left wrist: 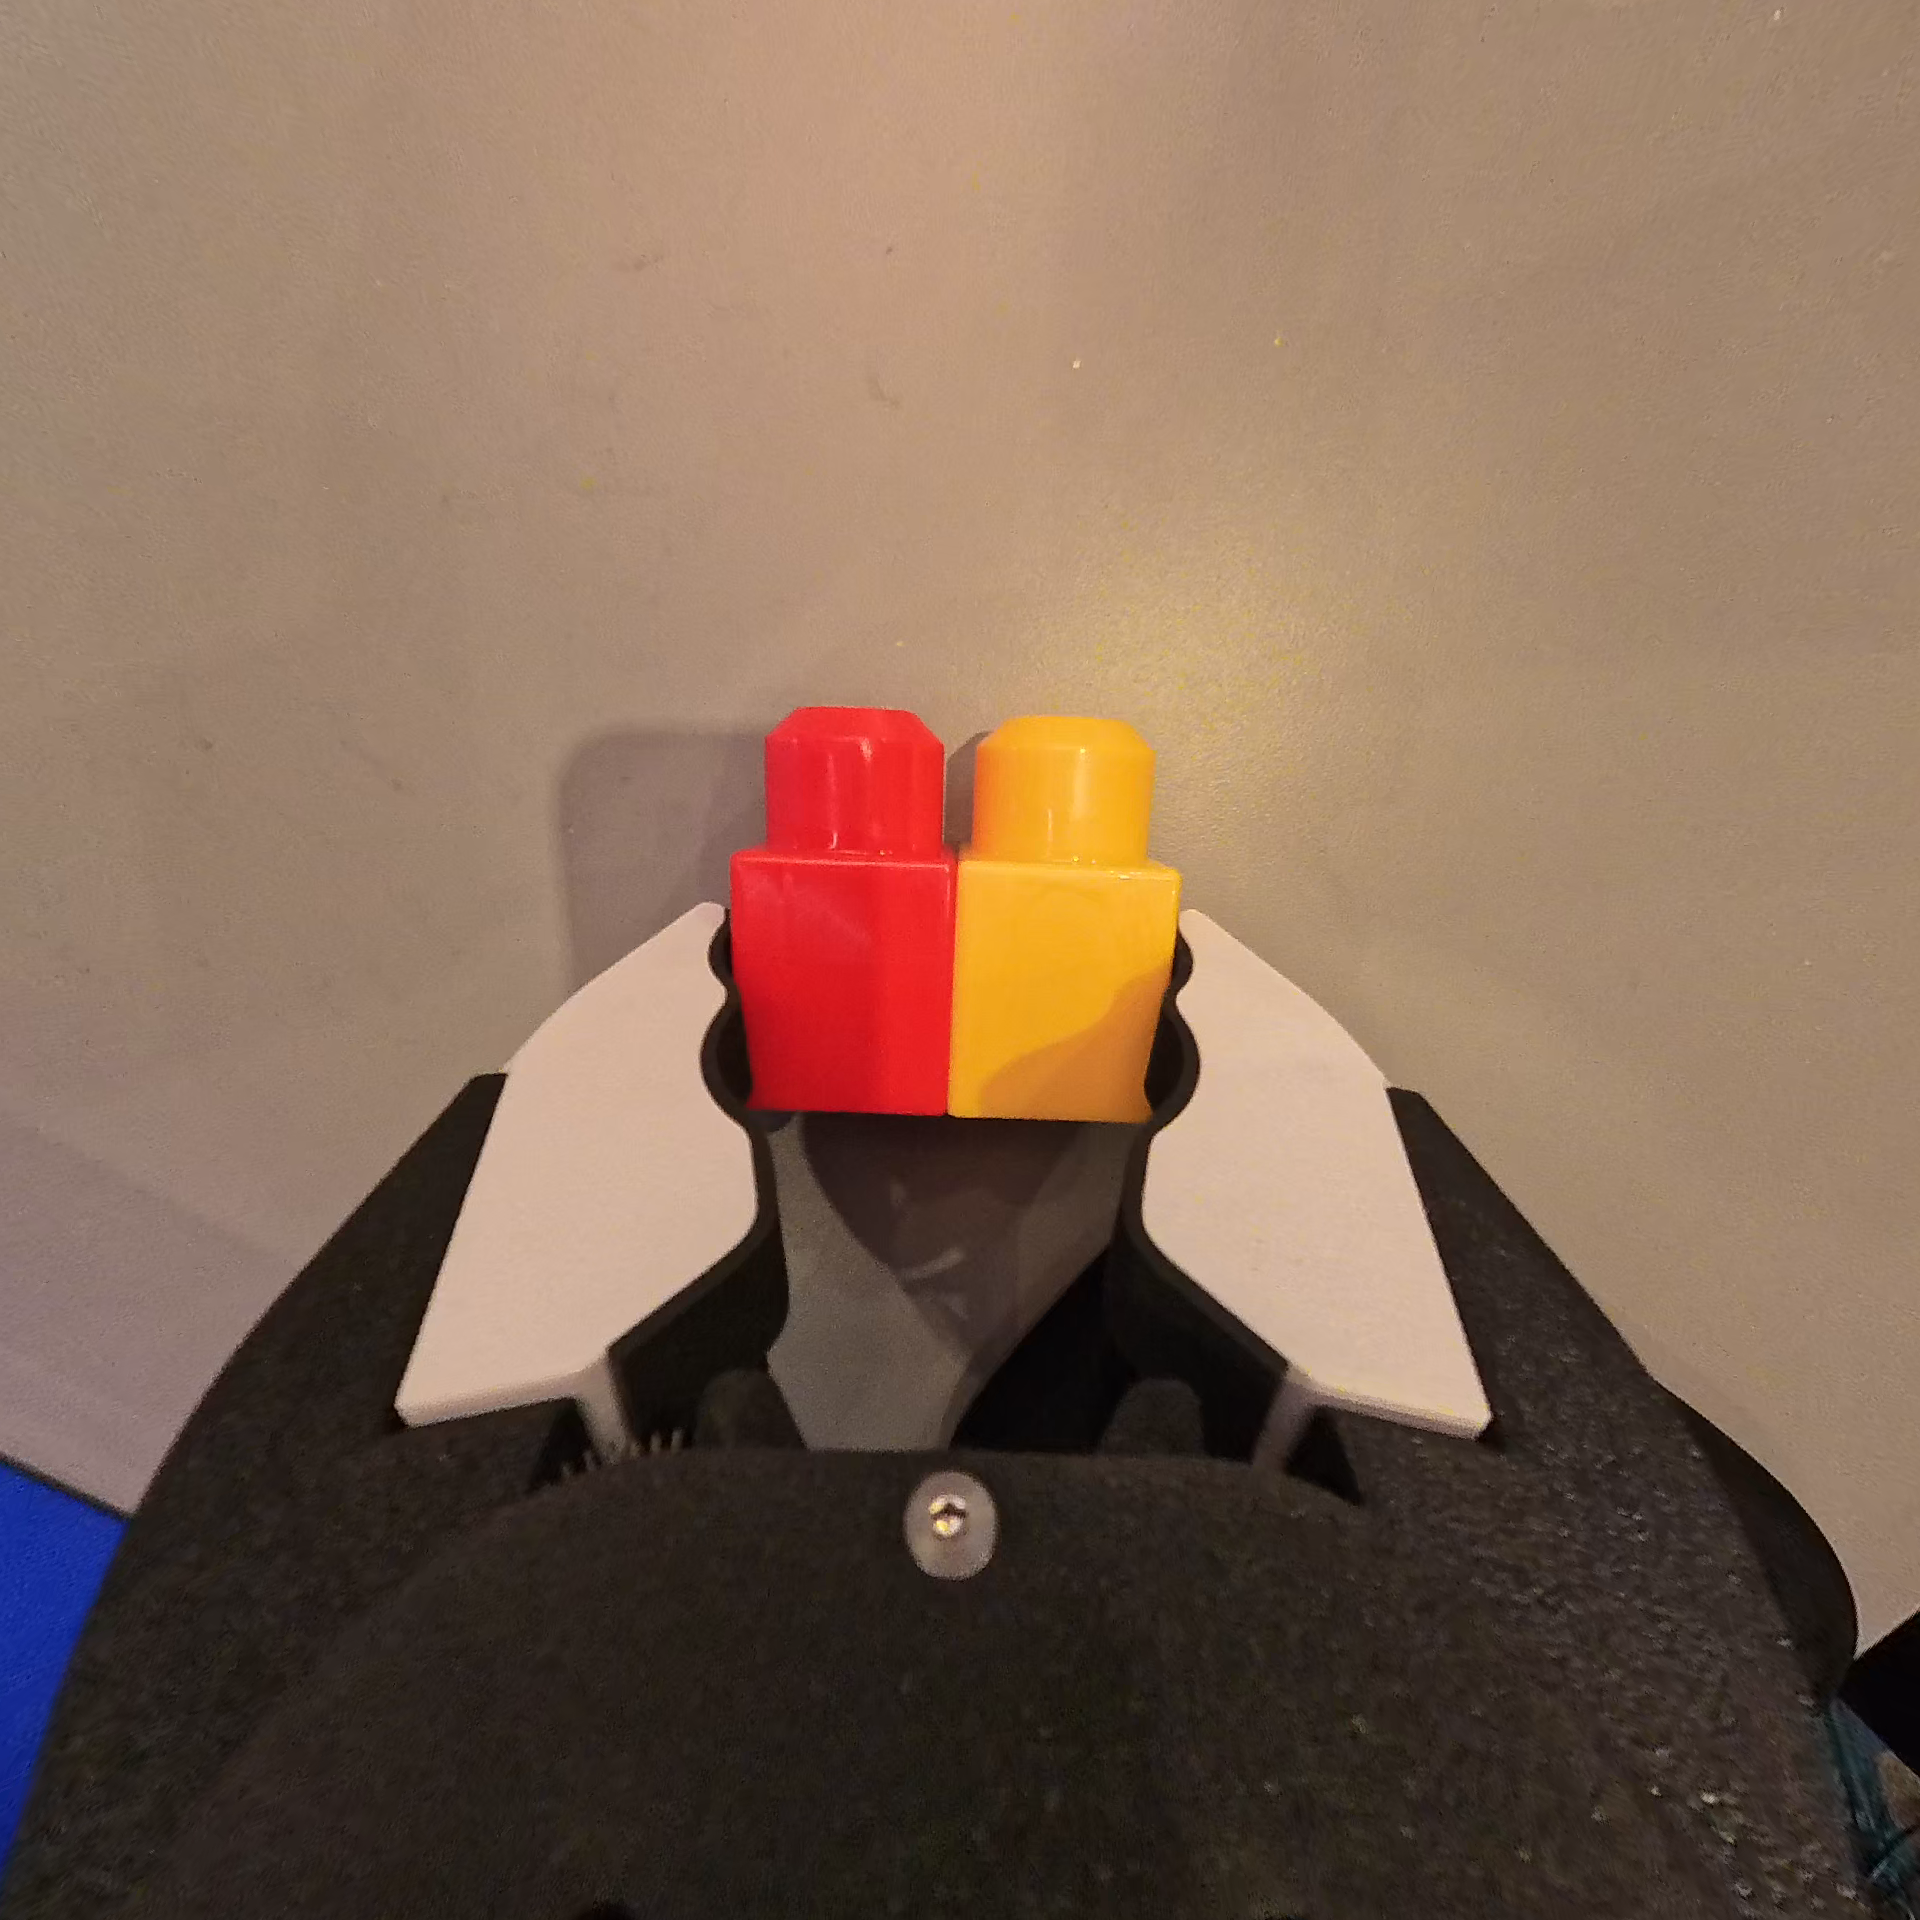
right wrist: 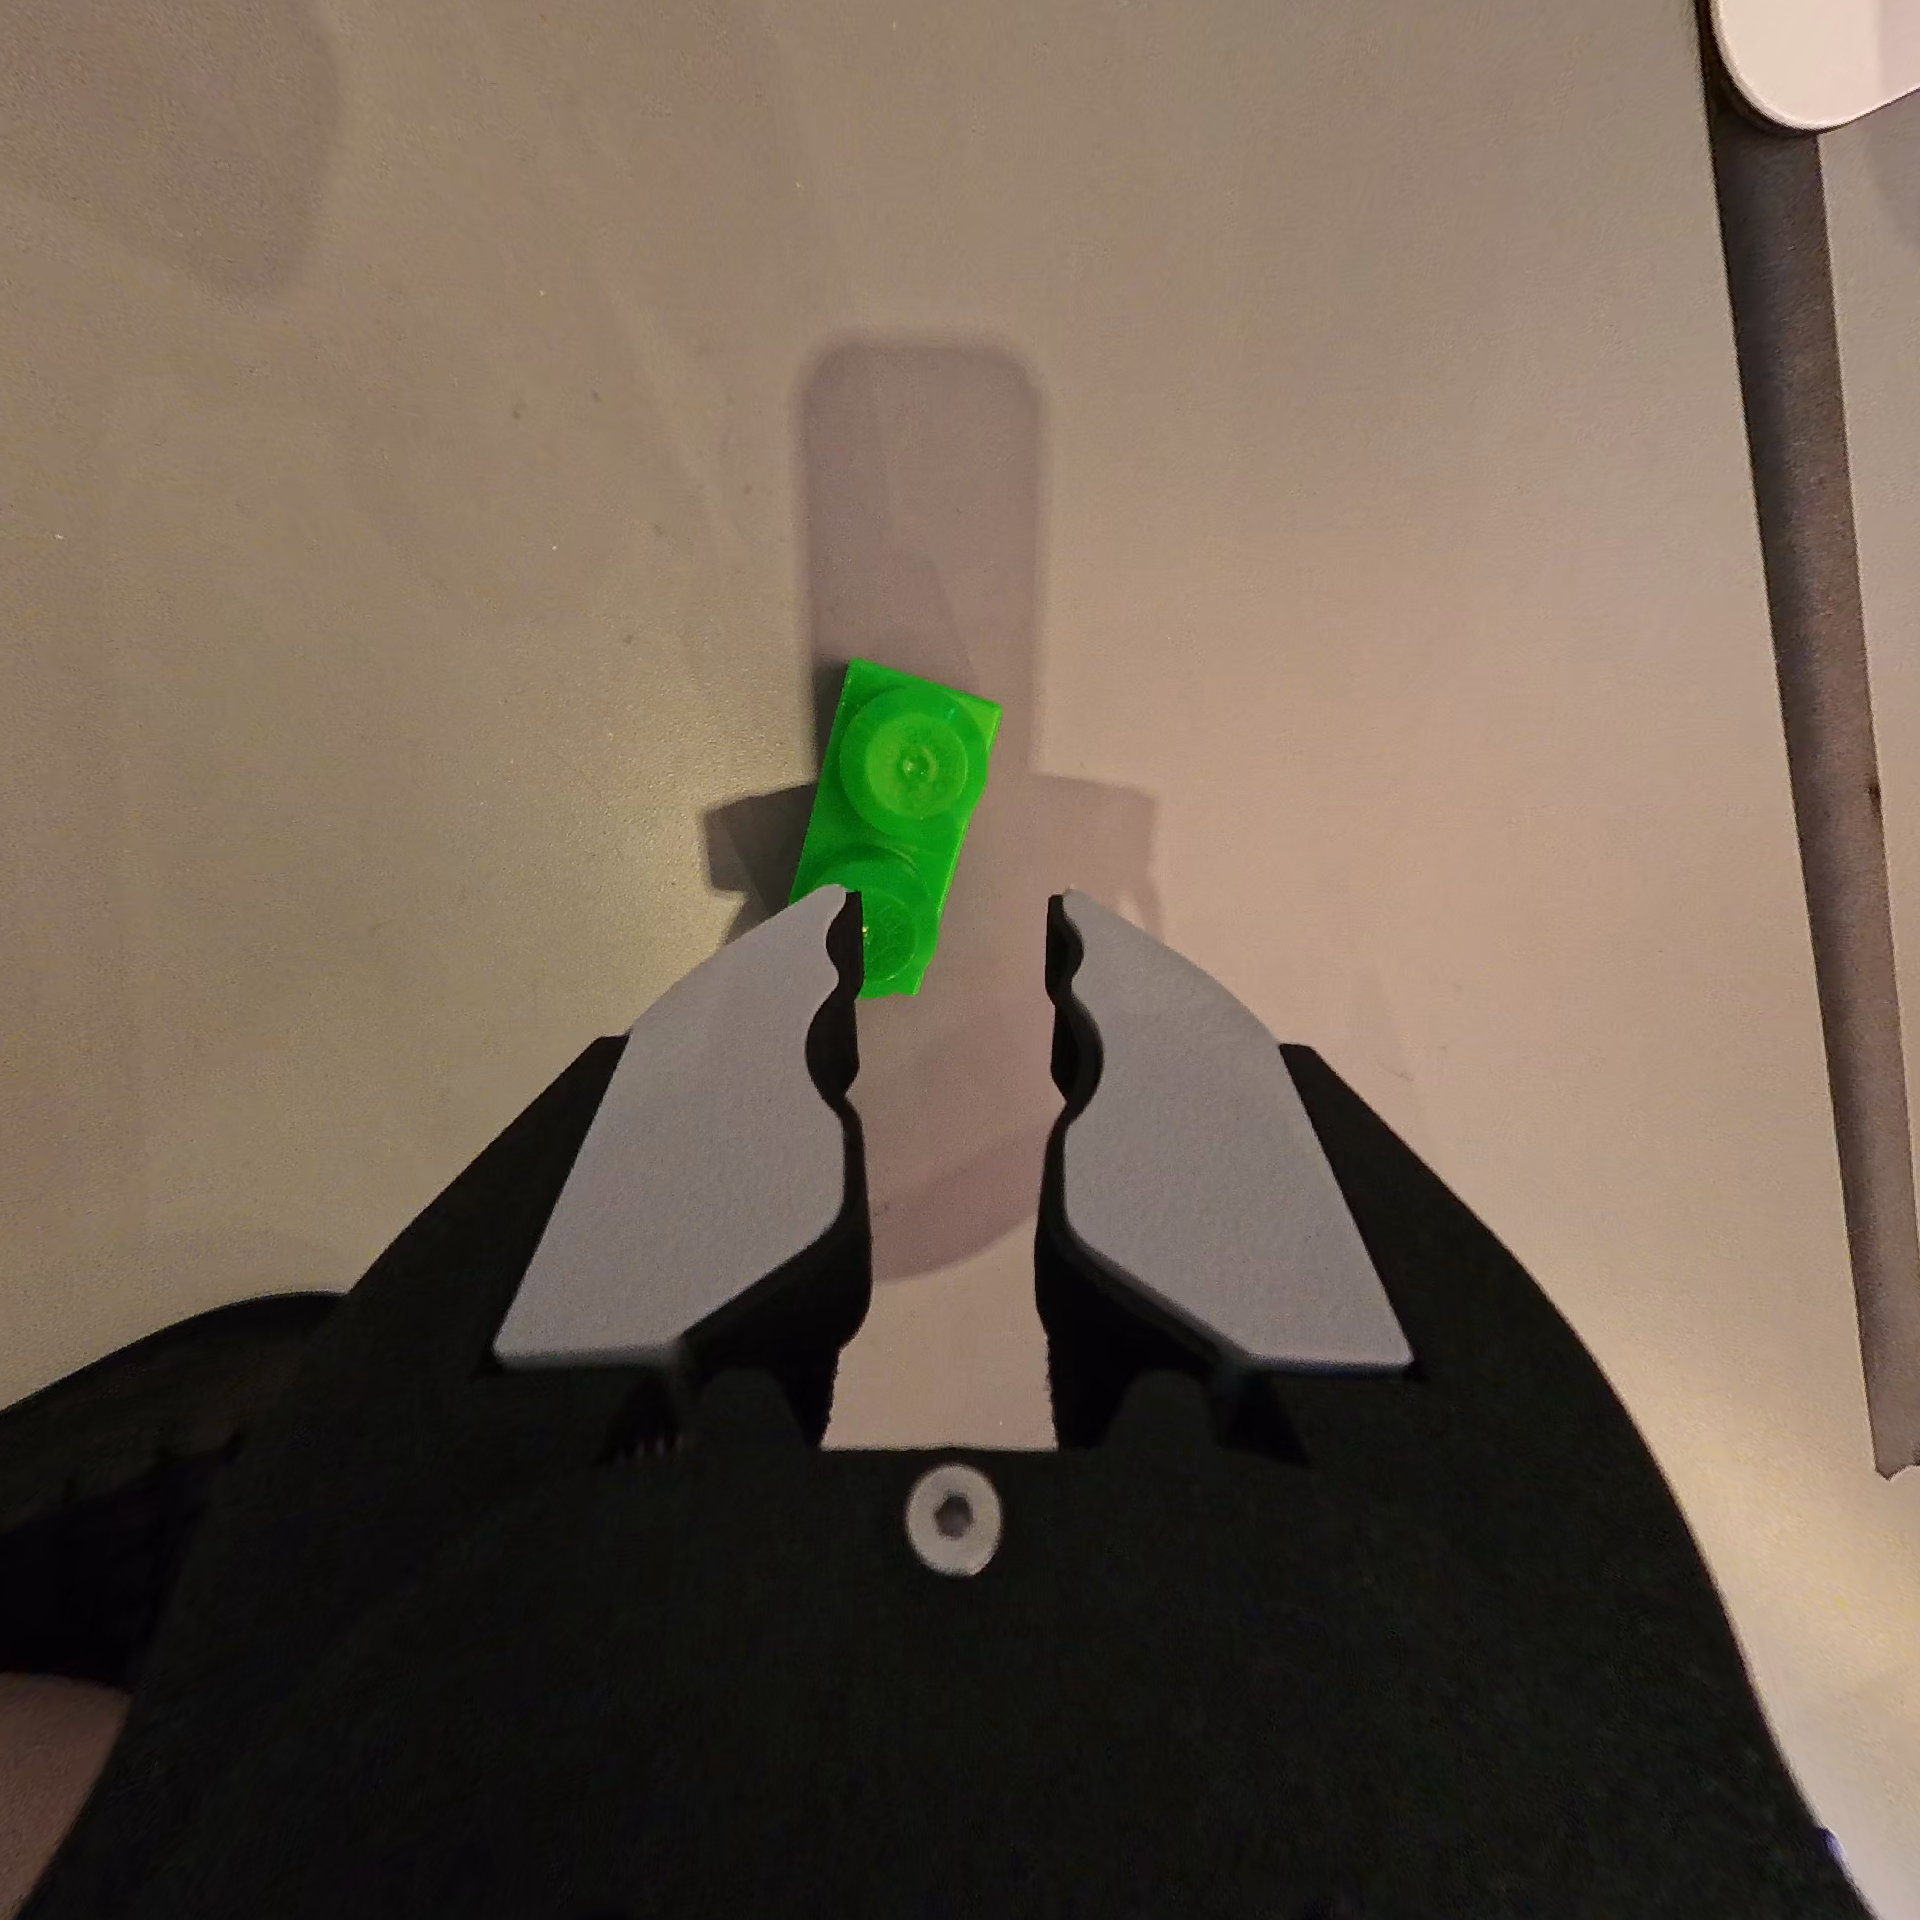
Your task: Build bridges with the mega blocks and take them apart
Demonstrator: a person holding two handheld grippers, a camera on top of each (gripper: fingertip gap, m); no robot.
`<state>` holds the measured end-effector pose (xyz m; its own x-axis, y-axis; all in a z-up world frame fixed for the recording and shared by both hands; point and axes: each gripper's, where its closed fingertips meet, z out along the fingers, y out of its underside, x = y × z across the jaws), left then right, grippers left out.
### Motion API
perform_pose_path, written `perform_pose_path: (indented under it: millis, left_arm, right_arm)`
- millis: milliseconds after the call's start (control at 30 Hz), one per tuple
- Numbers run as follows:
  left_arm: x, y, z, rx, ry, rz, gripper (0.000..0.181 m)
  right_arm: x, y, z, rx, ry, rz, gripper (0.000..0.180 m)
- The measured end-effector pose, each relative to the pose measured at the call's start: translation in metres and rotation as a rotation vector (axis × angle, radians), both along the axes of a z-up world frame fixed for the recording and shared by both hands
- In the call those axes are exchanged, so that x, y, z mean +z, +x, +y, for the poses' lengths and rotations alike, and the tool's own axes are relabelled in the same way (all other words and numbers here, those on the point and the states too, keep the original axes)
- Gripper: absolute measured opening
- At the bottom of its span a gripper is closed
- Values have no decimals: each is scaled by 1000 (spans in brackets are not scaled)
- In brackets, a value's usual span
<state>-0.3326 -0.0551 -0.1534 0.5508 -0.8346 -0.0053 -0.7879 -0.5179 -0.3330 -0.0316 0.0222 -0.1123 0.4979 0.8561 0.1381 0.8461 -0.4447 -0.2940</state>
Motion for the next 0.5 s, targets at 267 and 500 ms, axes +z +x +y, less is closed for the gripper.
perform_pose_path:
  millis: [267, 500]
  left_arm:
    - [2, 1, 1, 17, 38, -55, 75]
    - [6, 0, 1, 28, 45, -87, 75]
  right_arm:
    - [-1, -1, 0, 2, -6, -1, 33]
    - [-1, -2, 0, 3, -6, 4, 32]
